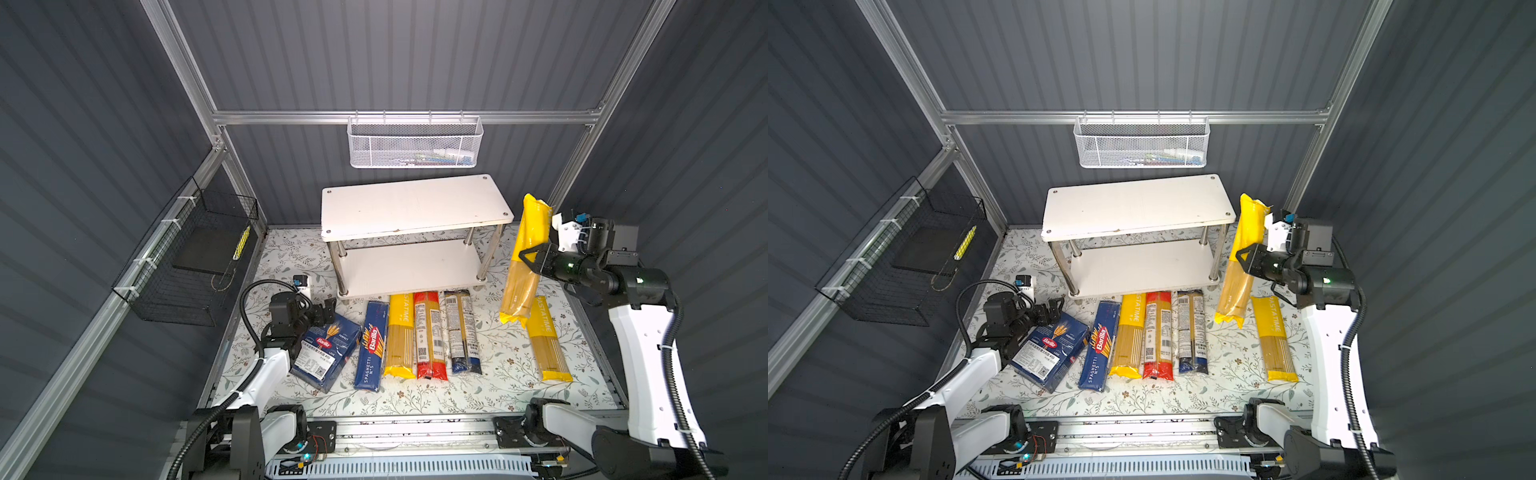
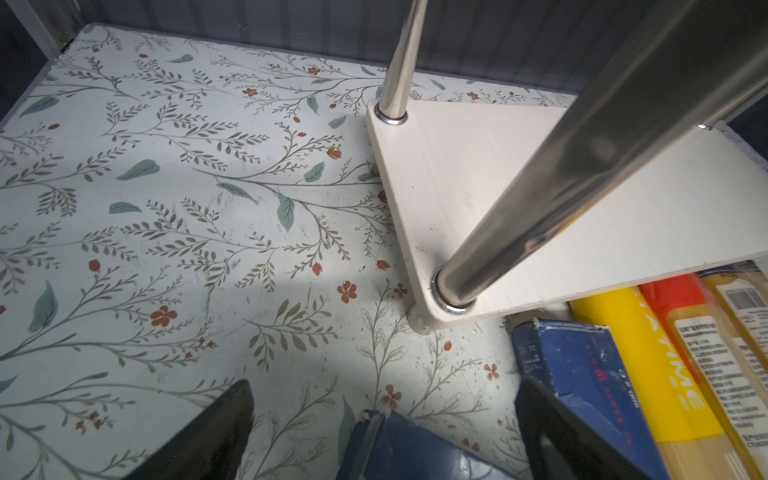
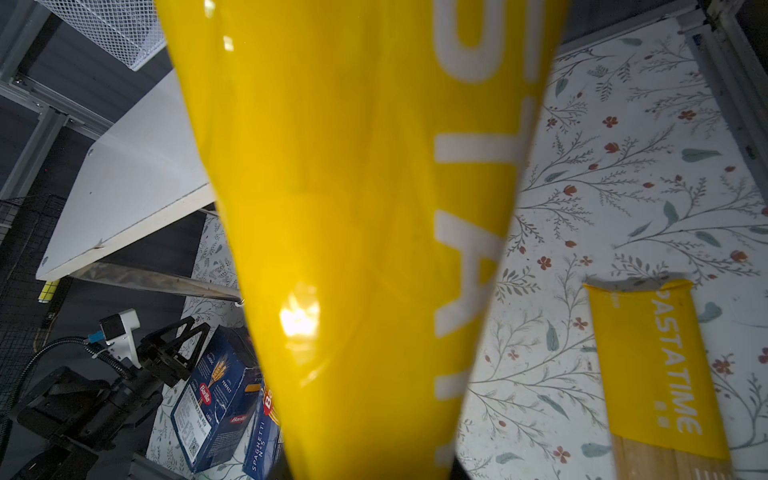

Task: Place and organize the pasta boxes and bags onto the shelf
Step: 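Lift the yellow bag upright with the right gripper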

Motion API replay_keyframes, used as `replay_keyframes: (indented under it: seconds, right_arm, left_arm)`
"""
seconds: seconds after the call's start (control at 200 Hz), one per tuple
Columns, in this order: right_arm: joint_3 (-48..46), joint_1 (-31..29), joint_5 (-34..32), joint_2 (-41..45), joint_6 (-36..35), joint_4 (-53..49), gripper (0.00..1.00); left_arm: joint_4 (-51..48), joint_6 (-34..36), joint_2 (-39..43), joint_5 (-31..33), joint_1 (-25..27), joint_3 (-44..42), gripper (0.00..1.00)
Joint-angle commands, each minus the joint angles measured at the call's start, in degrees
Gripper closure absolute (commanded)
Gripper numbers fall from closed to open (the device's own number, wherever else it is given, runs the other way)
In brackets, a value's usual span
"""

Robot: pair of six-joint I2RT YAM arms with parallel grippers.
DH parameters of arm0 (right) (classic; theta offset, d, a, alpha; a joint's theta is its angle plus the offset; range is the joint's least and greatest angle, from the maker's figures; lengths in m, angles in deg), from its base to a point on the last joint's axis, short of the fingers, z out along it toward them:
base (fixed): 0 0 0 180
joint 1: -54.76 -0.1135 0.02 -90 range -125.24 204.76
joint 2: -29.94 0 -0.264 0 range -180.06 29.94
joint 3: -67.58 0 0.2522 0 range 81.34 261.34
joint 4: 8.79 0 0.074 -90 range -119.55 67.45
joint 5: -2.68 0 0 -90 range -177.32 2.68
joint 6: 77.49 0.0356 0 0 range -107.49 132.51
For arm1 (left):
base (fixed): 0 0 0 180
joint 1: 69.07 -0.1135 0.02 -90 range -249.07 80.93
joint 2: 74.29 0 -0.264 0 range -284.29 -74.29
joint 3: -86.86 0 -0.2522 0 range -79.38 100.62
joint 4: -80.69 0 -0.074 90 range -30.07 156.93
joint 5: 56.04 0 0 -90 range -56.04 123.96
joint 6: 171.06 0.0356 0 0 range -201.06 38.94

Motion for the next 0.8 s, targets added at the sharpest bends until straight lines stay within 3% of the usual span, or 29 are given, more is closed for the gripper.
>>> replay_keyframes:
  seconds: [0.0,0.34,0.79]
  right_arm:
    - [4.4,0.21,3.56,-0.93,-0.67,4.56,1.0]
    - [14.66,-0.99,8.89,-8.61,1.11,8.07,1.0]
    - [31.51,-5.3,13.15,-23.65,4.91,13.81,1.0]
  left_arm:
    - [-0.48,-0.08,0.06,-4.83,0.27,1.73,0.01]
    - [3.4,-0.42,-3.35,-10.22,0.5,1.07,0.01]
    - [4.85,0.14,-4.62,-10.86,1.36,1.07,0.01]
